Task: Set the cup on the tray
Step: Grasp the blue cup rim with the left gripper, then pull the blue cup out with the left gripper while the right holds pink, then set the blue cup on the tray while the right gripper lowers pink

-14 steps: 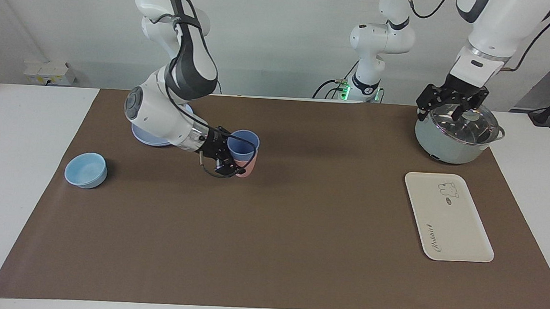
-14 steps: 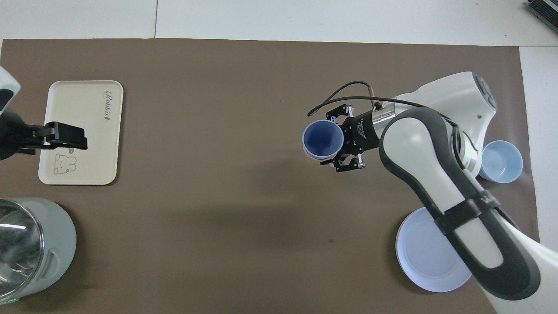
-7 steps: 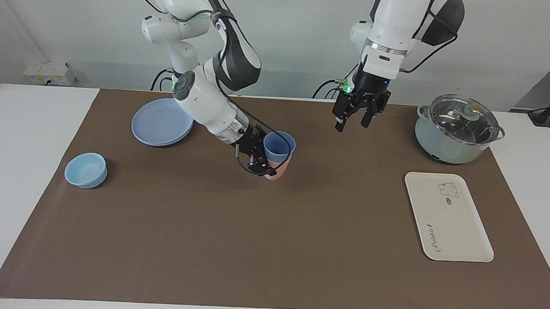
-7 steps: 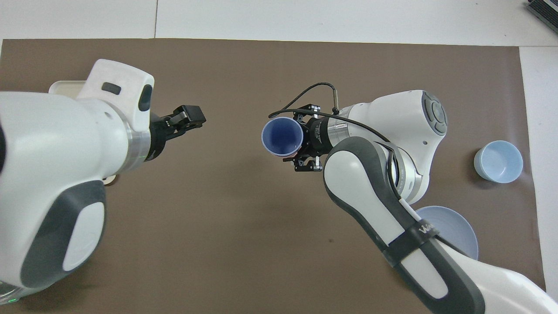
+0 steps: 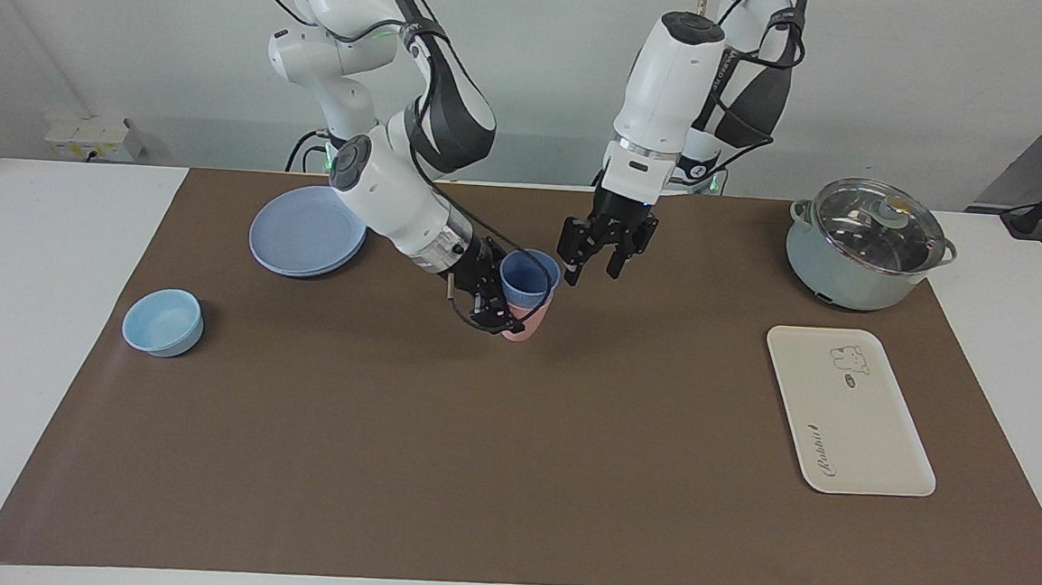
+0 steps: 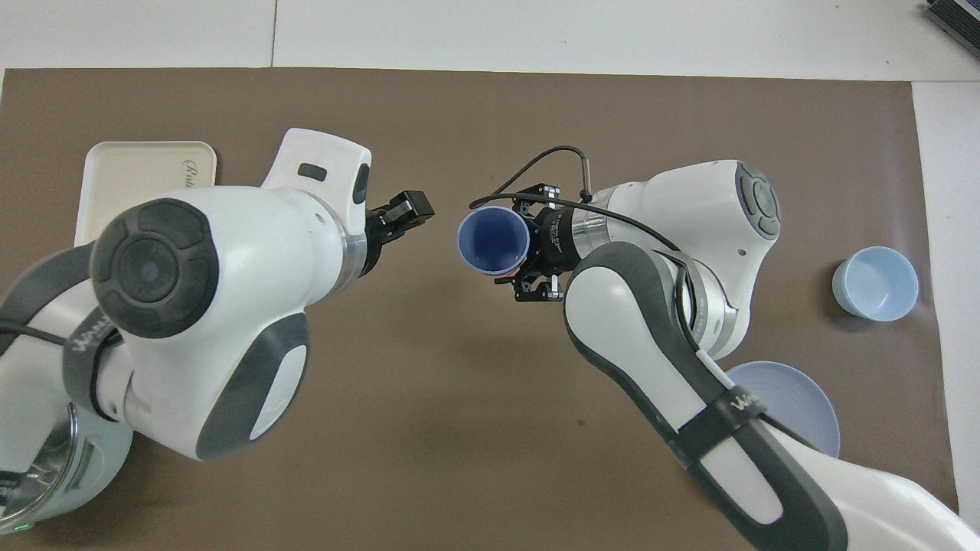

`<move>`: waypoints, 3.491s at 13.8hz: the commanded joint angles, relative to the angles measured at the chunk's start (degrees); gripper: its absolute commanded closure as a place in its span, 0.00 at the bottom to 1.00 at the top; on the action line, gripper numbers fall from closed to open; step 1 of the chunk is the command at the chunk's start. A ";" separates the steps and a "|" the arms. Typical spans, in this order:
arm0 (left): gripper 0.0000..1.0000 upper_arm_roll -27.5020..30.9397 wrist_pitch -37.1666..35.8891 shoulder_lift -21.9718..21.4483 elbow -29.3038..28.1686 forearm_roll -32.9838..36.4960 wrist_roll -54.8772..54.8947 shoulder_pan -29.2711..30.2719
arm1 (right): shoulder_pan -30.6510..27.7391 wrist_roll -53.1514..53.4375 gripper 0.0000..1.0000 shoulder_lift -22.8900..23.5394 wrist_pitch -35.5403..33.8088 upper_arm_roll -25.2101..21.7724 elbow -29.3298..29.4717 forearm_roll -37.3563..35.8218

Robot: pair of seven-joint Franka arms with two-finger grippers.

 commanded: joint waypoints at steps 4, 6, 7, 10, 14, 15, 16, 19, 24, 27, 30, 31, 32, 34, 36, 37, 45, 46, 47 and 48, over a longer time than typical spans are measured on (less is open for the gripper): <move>0.23 1.07 2.89 -0.67 -1.42 -0.66 -0.90 -2.49 | 0.36 -0.29 1.00 -0.48 1.07 -0.21 -0.77 0.60; 0.26 1.07 2.10 -1.10 -2.11 -0.66 -1.08 -4.60 | 0.36 -0.38 1.00 -0.48 1.16 -0.21 -0.77 0.60; 0.28 1.07 2.79 -1.11 -3.08 -0.66 -1.08 -5.05 | 0.36 -0.38 1.00 -0.48 1.16 -0.21 -0.77 0.60; 0.38 1.07 3.06 -0.76 -3.70 -0.66 -0.29 -4.44 | 0.36 -0.38 1.00 -0.48 1.16 -0.21 -0.77 0.52; 1.00 1.16 4.64 -0.41 -3.26 -0.58 -0.90 -4.35 | 0.36 -0.38 1.00 -0.40 1.15 -0.21 -0.68 0.52; 1.00 1.25 5.26 -0.32 -3.00 -0.57 -1.43 -4.43 | 0.36 -0.47 1.00 -0.40 1.16 -0.21 -0.68 0.52; 1.00 1.25 5.17 -0.23 -2.39 -0.49 -2.82 -4.44 | 0.28 -0.38 1.00 -0.40 1.16 -0.21 -0.68 0.60; 1.00 1.34 0.54 0.47 1.55 -0.40 -3.80 -4.61 | -0.25 -0.64 1.00 -0.31 1.07 -0.21 -0.68 0.60; 1.00 1.69 -16.77 -1.19 12.98 -0.22 -3.37 -4.17 | -3.23 -1.78 1.00 -0.22 -0.42 -0.39 -0.68 0.95; 1.00 1.87 -23.55 -4.00 14.14 0.65 -0.92 -0.24 | -7.35 -5.73 1.00 -0.40 -3.93 -0.39 -0.85 1.22; 1.00 1.86 -25.24 -6.02 10.12 0.48 15.46 12.82 | -16.30 -14.23 1.00 -1.27 -11.83 -0.39 -2.16 1.31; 1.00 1.86 -24.37 -7.07 7.49 -0.13 22.75 18.19 | -18.86 -18.01 1.00 -1.97 -13.24 -0.39 -3.39 1.40; 1.00 1.86 -21.14 -8.21 3.98 -1.01 29.09 23.98 | -21.93 -20.14 1.00 -2.15 -14.30 -0.39 -4.27 1.40; 1.00 1.86 -12.44 -9.28 -2.01 -5.91 40.34 34.01 | -27.29 -25.05 1.00 -1.63 -16.85 -0.39 -4.63 1.31; 1.00 1.86 -7.94 -7.01 -4.74 -11.00 53.96 42.20 | -31.34 -31.73 1.00 0.21 -18.18 -0.39 -4.63 1.31; 1.00 1.86 -5.75 -3.95 -4.93 -15.21 60.81 45.89 | -33.11 -33.67 1.00 1.79 -18.27 -0.39 -4.37 1.40; 1.00 1.86 13.16 8.55 -10.38 -18.50 78.46 47.42 | -34.71 -37.65 1.00 7.34 -15.19 -0.74 -3.75 3.50; 1.00 1.78 14.04 9.17 -10.38 -18.50 78.46 47.16 | -34.71 -36.34 1.00 7.34 -14.84 -0.82 -3.75 3.51; 0.36 1.78 14.14 9.26 -10.38 -18.59 78.46 46.63 | -34.79 -34.94 1.00 7.34 -14.06 -0.74 -3.84 3.51; 0.00 1.78 13.44 9.09 -9.69 -18.51 78.55 46.80 | -34.71 -34.23 0.85 7.34 -13.35 -0.82 -3.84 3.42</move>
